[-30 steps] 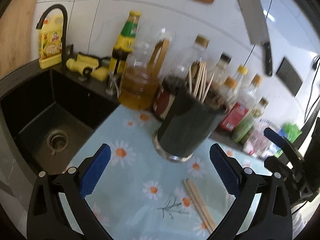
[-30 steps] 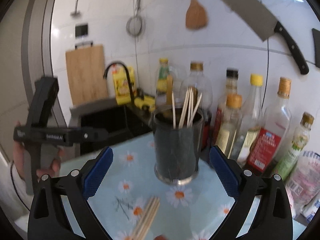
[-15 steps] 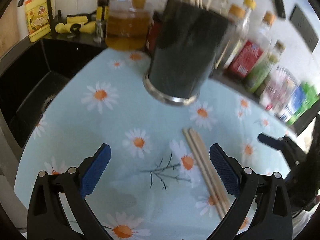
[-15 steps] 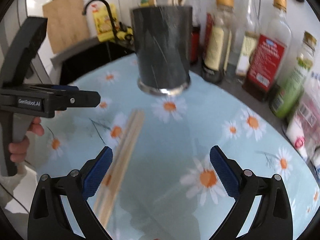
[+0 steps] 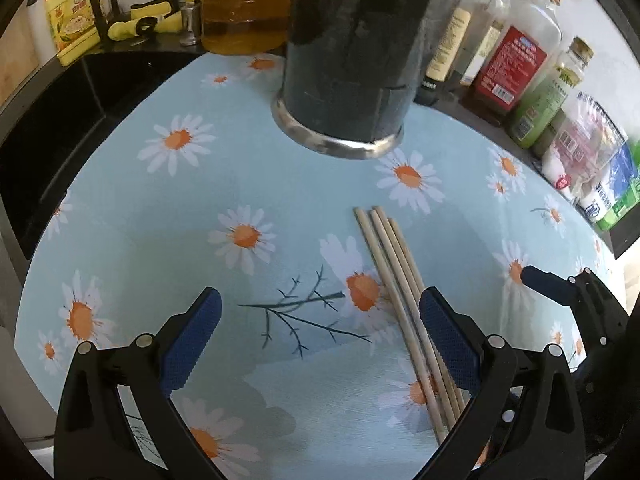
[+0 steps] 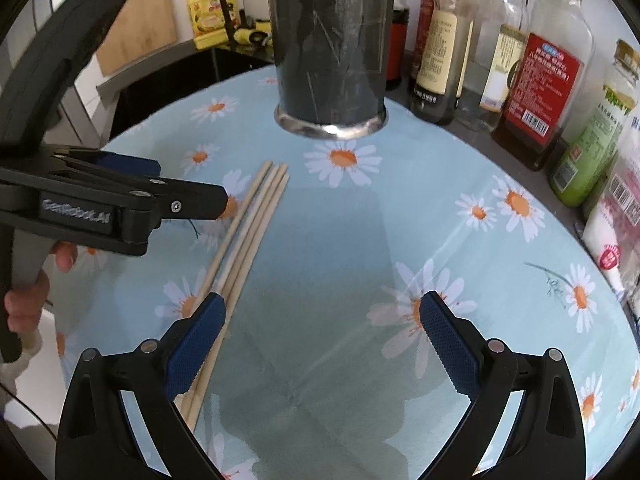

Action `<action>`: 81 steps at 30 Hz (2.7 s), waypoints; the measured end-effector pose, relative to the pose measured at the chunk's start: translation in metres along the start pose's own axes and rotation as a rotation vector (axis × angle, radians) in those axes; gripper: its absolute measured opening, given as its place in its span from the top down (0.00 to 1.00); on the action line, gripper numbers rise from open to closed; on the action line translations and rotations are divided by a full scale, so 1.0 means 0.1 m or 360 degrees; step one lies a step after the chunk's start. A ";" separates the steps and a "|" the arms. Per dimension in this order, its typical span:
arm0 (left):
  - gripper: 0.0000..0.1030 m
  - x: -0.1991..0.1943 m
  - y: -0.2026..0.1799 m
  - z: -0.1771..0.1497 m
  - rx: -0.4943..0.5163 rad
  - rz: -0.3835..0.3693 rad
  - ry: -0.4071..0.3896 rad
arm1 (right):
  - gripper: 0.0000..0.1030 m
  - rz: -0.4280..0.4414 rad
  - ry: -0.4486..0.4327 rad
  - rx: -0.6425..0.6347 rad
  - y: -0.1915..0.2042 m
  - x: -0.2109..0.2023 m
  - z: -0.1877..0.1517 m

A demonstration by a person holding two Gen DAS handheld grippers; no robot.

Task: Organize utensils
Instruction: 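Move both open tools back over the remaining chopsticks, then close each tool on another wooden chopstick, then lift both held chopsticks up over the dark holder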

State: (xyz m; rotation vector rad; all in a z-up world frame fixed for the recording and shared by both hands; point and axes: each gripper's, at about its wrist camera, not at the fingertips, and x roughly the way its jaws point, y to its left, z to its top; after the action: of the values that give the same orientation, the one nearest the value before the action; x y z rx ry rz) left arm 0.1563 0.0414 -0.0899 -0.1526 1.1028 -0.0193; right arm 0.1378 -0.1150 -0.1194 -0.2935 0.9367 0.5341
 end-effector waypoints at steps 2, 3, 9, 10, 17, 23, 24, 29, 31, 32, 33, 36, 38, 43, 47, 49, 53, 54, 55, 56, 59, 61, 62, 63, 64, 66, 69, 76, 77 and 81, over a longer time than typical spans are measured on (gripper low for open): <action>0.06 0.00 -0.04 -0.01 0.0022 0.0040 0.0001 | 0.09 0.0007 0.0001 0.0008 0.00 0.02 0.01; 0.06 0.01 -0.06 -0.01 0.0022 0.0040 0.0004 | 0.09 -0.0002 0.0004 0.0009 0.01 0.01 0.01; 0.06 0.09 -0.08 -0.03 -0.0032 0.0092 0.0071 | 0.09 -0.0117 0.0052 0.0006 0.01 -0.01 0.02; 0.06 0.10 -0.10 -0.03 -0.0028 0.0128 0.0083 | 0.09 -0.0145 0.0094 -0.0007 0.01 0.02 0.01; 0.06 0.15 -0.09 -0.01 -0.0052 0.0253 0.0158 | 0.09 -0.0054 0.0015 0.0045 -0.04 -0.08 -0.02; 0.05 0.17 0.01 0.02 -0.0083 0.0278 0.0194 | 0.09 -0.0088 0.0028 -0.0028 0.11 -0.03 0.00; 0.05 0.17 0.01 0.02 -0.0086 0.0280 0.0195 | 0.09 -0.0077 0.0040 -0.0008 0.10 -0.02 0.01; 0.04 0.20 0.03 0.05 -0.0096 0.0279 0.0186 | 0.09 -0.0058 0.0124 0.0105 0.08 0.05 0.07; 0.04 0.20 0.02 0.05 -0.0090 0.0280 0.0193 | 0.09 -0.0123 0.0142 0.0156 0.07 0.05 0.08; 0.04 0.21 0.02 0.05 -0.0092 0.0280 0.0197 | 0.09 -0.0137 0.0154 0.0196 0.05 0.05 0.08; 0.04 0.21 0.02 0.06 -0.0095 0.0280 0.0202 | 0.09 -0.0126 0.0171 0.0245 0.02 0.05 0.07; 0.04 0.22 0.03 0.07 -0.0097 0.0280 0.0220 | 0.09 -0.0111 0.0211 0.0312 -0.01 0.07 0.07; 0.04 0.23 0.04 0.08 -0.0092 0.0276 0.0231 | 0.08 -0.0099 0.0206 0.0288 0.04 0.08 0.06; 0.04 0.25 0.04 0.09 -0.0088 0.0272 0.0263 | 0.08 -0.0172 0.0244 0.0225 0.13 0.09 0.07; 0.05 0.25 0.03 0.07 -0.0106 0.0281 0.0225 | 0.09 -0.0131 0.0262 0.0237 0.04 0.11 0.09; 0.08 0.23 0.04 0.04 -0.0107 0.0280 0.0205 | 0.13 -0.0122 0.0240 0.0219 0.02 0.09 0.07; 0.39 0.11 0.14 0.00 -0.0142 0.0295 0.0152 | 0.73 -0.0110 0.0197 0.0201 -0.08 -0.04 0.05; 0.44 0.08 0.19 -0.01 -0.0151 0.0297 0.0145 | 0.90 -0.0114 0.0196 0.0207 -0.13 -0.05 0.06; 0.55 0.07 0.21 -0.01 -0.0152 0.0303 0.0142 | 0.93 -0.0119 0.0197 0.0218 -0.18 -0.06 0.06; 0.72 0.05 0.25 -0.02 -0.0150 0.0290 0.0136 | 0.96 -0.0098 0.0201 0.0232 -0.23 -0.06 0.06; 0.95 0.00 0.40 -0.04 -0.0166 0.0188 0.0142 | 0.96 -0.0054 0.0191 0.0245 -0.35 -0.06 0.06; 0.95 -0.02 0.47 -0.06 -0.0189 0.0139 0.0131 | 0.96 -0.0061 0.0177 0.0274 -0.43 -0.07 0.03; 0.95 -0.03 0.48 -0.07 -0.0200 0.0144 0.0121 | 0.96 -0.0047 0.0170 0.0297 -0.48 -0.09 0.01; 0.95 -0.04 0.49 -0.08 -0.0208 0.0167 0.0113 | 0.96 -0.0029 0.0160 0.0317 -0.52 -0.09 0.03; 0.95 -0.04 0.50 -0.09 -0.0214 0.0176 0.0114 | 0.96 -0.0020 0.0146 0.0338 -0.58 -0.13 0.03; 0.95 -0.05 0.49 -0.08 -0.0208 0.0174 0.0114 | 0.96 -0.0027 0.0125 0.0346 -0.62 -0.17 0.05; 0.95 -0.08 0.50 -0.05 -0.0188 0.0199 0.0098 | 0.96 -0.0025 0.0080 0.0380 -0.71 -0.27 0.10; 0.95 -0.34 0.52 0.11 -0.0133 0.0226 0.0017 | 0.96 -0.0033 -0.0043 0.0407 -0.82 -0.52 0.33; 0.95 -0.37 0.52 0.14 -0.0120 0.0237 0.0003 | 0.96 -0.0029 -0.0060 0.0411 -0.82 -0.55 0.36; 0.95 -0.53 0.51 0.28 -0.0087 0.0246 -0.0047 | 0.96 -0.0036 -0.0140 0.0412 -0.76 -0.69 0.52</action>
State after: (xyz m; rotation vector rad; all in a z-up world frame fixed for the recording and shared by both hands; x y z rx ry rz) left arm 0.1545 0.0995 -0.0368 -0.1157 1.0835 0.1509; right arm 0.1827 -0.1749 -0.0321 -0.0471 0.9047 0.3963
